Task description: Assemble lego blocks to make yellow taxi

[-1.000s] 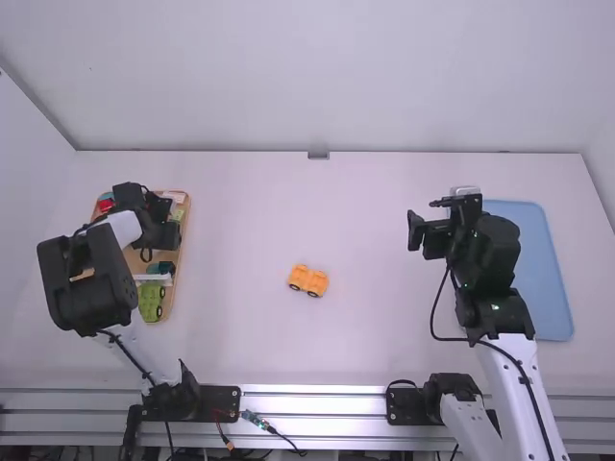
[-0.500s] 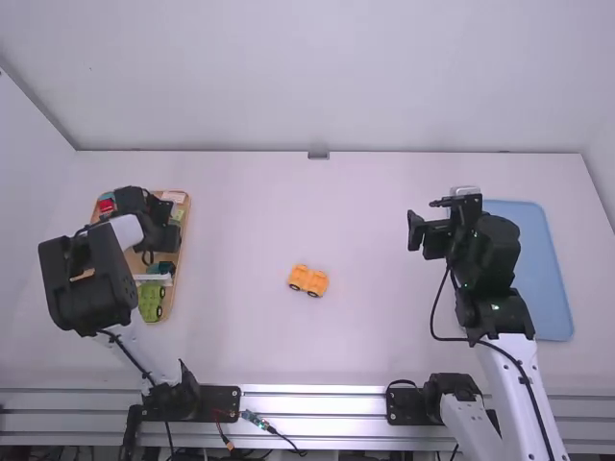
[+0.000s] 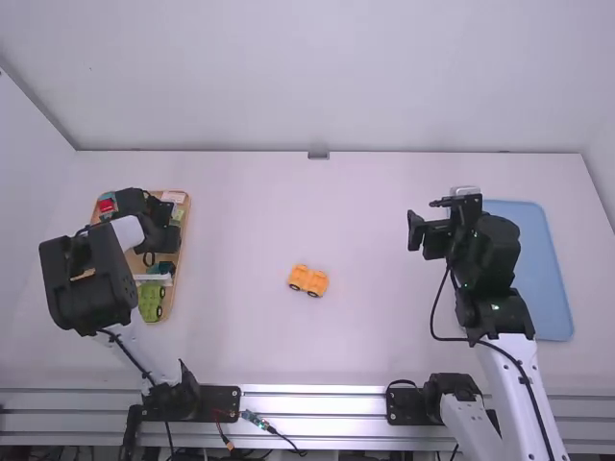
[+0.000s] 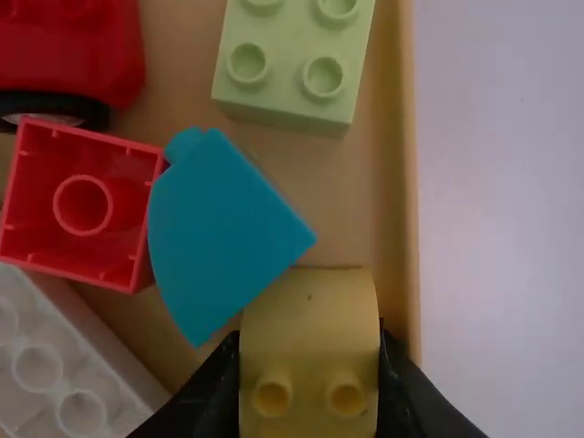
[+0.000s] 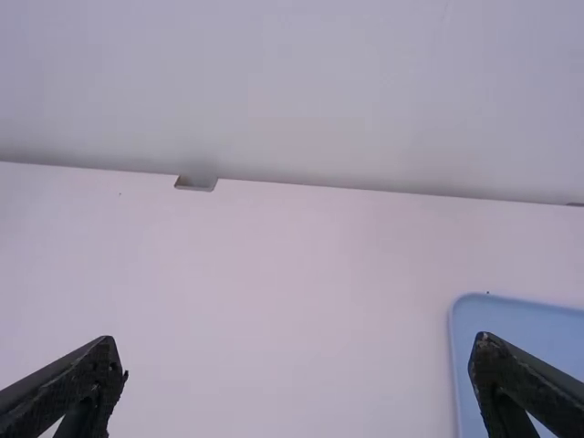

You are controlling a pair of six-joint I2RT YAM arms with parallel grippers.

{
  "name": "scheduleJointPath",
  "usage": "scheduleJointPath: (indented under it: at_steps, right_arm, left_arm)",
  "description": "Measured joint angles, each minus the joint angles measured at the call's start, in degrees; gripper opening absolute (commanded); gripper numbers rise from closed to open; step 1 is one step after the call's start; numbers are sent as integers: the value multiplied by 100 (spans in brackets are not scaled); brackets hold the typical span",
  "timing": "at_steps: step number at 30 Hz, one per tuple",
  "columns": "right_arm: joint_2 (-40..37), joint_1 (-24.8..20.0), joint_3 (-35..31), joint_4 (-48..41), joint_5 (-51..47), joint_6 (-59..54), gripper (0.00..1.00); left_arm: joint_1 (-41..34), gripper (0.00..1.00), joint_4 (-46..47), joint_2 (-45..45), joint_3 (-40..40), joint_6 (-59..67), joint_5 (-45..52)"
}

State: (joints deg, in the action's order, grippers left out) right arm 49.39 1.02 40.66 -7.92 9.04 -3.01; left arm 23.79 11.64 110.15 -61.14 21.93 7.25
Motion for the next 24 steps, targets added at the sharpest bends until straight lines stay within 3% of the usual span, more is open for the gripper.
scheduleJointPath:
  at_steps: [2,14,24]
  right_arm:
    - [0,0,0,0,2,-2,99]
    - [-2,0,-2,2,0,0,99]
    - [0,0,-2,4,2,-17,100]
  left_arm:
    - [0,2,116,0,-61,-114,2]
    - [-184,2,857,-9,-728,-485,7]
    - [-1318,2,1038,-1078,-527,-186,11]
